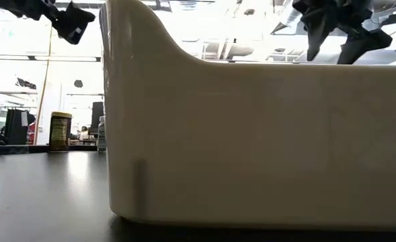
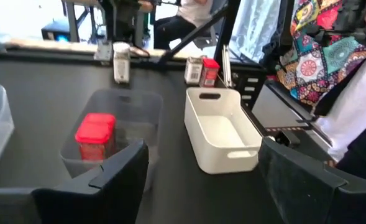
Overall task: Sort spices by type
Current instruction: Put the right red seasoning can into the black bin
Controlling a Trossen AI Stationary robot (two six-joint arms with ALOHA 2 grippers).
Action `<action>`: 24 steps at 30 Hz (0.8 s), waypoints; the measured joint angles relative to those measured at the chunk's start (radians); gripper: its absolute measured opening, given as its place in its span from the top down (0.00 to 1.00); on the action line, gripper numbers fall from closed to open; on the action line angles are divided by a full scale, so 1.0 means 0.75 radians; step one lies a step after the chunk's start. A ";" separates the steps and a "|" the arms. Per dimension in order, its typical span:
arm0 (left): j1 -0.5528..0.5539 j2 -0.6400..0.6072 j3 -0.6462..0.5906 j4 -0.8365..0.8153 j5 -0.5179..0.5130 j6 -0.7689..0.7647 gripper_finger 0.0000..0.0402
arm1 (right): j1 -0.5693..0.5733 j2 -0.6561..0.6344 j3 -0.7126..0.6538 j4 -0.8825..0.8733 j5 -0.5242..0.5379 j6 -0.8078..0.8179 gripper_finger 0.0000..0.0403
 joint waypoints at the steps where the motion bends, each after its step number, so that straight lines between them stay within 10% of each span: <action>1: -0.006 0.002 0.000 -0.010 0.000 -0.014 0.27 | 0.029 0.032 0.000 0.001 0.000 0.021 0.19; 24: -0.164 -0.042 0.001 -0.033 -0.195 -0.167 0.27 | 0.178 0.455 0.200 0.013 -0.071 -0.384 0.19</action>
